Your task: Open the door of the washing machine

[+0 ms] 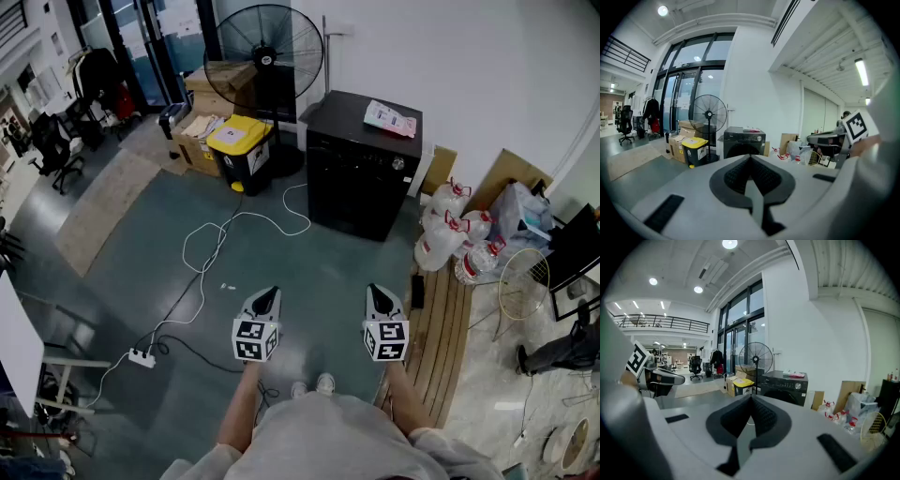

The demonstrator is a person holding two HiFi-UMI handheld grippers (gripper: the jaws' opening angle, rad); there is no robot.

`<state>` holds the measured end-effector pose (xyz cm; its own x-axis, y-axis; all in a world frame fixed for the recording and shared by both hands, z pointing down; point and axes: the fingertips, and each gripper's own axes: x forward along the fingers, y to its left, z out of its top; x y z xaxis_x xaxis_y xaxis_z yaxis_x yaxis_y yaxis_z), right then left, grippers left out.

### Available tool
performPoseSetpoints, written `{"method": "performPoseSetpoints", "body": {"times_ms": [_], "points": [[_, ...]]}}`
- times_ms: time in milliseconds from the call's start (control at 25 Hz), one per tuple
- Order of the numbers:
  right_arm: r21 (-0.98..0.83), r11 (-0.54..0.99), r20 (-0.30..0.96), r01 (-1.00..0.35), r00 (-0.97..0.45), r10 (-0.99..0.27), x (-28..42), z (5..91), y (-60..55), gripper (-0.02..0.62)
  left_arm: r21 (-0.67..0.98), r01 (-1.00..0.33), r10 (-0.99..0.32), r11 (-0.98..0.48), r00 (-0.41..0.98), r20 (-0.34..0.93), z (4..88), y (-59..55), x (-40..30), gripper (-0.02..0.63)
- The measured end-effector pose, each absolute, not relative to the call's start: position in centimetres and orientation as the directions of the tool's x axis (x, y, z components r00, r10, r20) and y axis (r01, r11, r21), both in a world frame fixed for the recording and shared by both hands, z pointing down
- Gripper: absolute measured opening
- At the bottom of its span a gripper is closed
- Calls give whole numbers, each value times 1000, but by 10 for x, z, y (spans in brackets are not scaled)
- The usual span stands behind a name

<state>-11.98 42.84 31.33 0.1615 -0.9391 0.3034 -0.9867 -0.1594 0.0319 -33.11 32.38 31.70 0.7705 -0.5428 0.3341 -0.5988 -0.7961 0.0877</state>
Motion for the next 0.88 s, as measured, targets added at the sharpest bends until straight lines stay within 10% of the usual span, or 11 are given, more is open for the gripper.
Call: {"method": "performPoseSetpoints", "body": {"times_ms": [880], "points": [[0,-118,294,-993,113,-949,-82,318,425,-2,82,-615,-558,-784,757,340,323,327,-284,8]]}}
